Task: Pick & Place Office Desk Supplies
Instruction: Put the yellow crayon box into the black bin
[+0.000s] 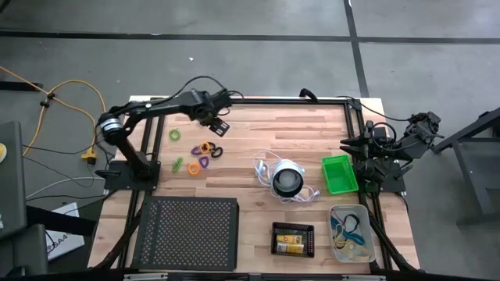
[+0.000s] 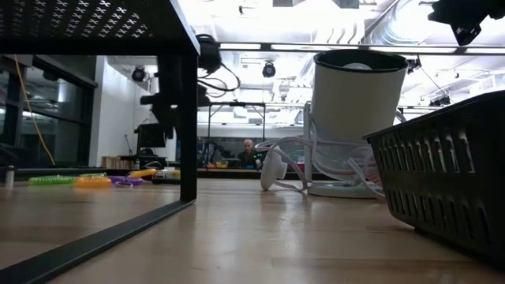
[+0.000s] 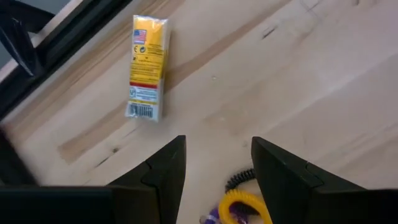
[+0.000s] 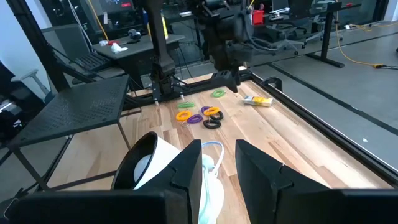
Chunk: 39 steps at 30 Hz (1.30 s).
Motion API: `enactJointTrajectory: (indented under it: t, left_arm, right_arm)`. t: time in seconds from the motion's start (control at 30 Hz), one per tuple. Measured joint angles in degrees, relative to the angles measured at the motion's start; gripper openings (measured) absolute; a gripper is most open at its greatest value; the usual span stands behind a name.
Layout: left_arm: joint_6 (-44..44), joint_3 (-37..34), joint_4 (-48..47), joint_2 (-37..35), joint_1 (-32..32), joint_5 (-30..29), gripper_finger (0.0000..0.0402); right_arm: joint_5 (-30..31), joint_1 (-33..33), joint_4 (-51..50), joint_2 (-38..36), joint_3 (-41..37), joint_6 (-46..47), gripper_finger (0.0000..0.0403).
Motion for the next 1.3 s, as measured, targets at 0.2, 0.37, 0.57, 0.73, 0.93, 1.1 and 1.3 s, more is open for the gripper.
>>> enactJointTrajectory:
  t: [0.2,0.37,0.57,0.73,0.93,1.1,1.3]
  left_arm:
    - [-1.8,-14.3,13.9,-8.7,-0.3,-2.6,0.0173]
    - [-4.4,-23.3,22.9,-14.2,-2.5,-8.4,0.0173]
    - [-8.3,-31.0,31.1,-17.2,-4.0,-13.6,0.0173]
    - [-9.4,-37.6,41.6,-17.3,-2.9,-12.9,0.0173]
    - [-8.1,-43.3,52.9,-17.4,-1.6,-12.3,0.0173]
    - [-9.0,-45.2,54.8,-17.4,-0.1,-12.4,0.0173]
    - [-11.5,-45.5,55.3,-17.4,1.6,-12.4,0.0173]
  right_arm:
    - [0.0,0.0,0.0,0.0,0.0,0.0,0.0085]
    - [0.0,0.0,0.0,0.0,0.0,0.0,0.0085]
    - [0.0,0.0,0.0,0.0,0.0,0.0,0.0085]
    - [0.0,0.0,0.0,0.0,0.0,0.0,0.0085]
    - [0.0,0.0,0.0,0.0,0.0,0.0,0.0085]
    - [0.0,0.0,0.0,0.0,0.0,0.0,0.0085]
    - [0.0,0.0,0.0,0.0,0.0,0.0,0.0085]
